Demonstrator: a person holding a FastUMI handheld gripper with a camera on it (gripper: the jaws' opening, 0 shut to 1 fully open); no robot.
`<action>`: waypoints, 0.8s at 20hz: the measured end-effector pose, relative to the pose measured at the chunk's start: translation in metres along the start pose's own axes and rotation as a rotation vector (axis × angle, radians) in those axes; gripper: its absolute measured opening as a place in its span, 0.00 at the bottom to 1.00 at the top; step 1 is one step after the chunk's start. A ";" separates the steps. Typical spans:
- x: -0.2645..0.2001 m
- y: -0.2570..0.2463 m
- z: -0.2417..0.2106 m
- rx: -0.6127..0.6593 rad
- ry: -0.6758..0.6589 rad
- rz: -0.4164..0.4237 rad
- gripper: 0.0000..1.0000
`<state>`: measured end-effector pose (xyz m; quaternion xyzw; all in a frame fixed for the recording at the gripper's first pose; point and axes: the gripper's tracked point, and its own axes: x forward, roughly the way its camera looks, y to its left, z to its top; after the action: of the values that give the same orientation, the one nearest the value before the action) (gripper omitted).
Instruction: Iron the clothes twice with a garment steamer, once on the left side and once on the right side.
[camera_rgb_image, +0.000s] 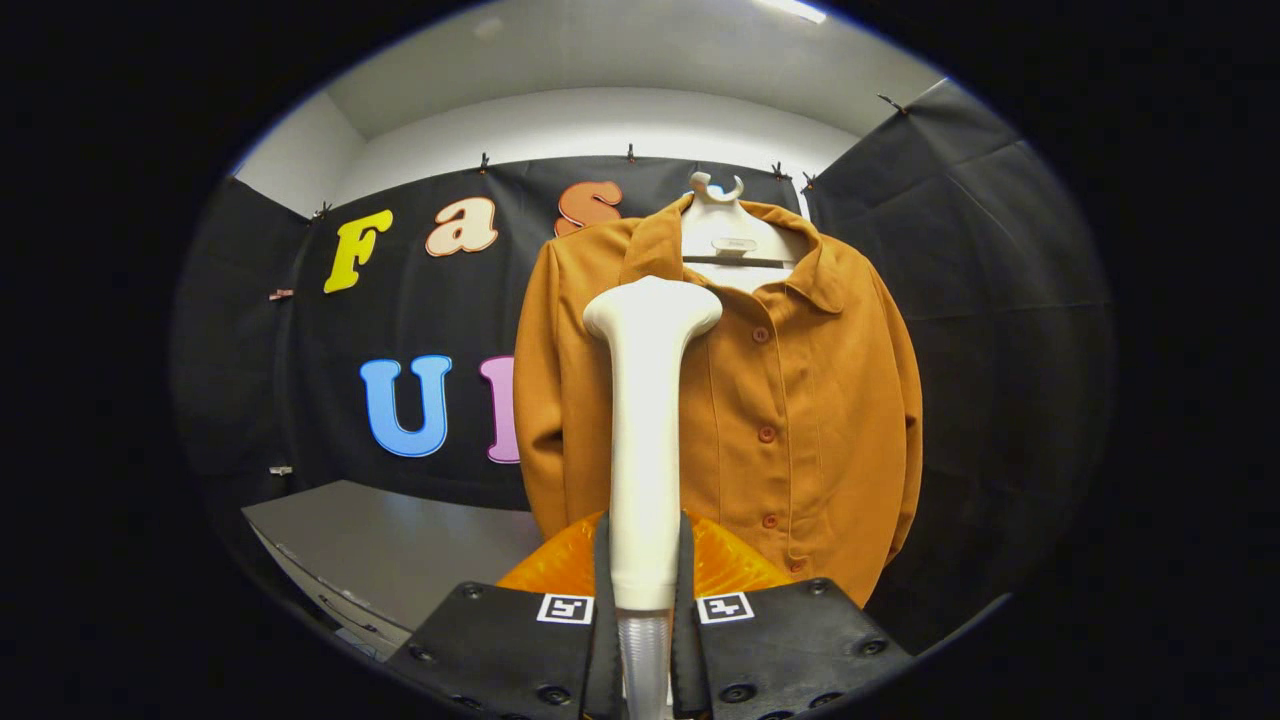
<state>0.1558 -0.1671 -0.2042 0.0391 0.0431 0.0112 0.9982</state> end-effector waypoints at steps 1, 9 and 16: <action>-0.002 -0.001 -0.007 0.001 0.014 0.000 0.23; -0.020 -0.011 -0.069 0.021 0.123 -0.014 0.23; -0.037 -0.019 -0.130 0.037 0.259 -0.034 0.23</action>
<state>0.1079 -0.1771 -0.3314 0.0551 0.1724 -0.0017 0.9835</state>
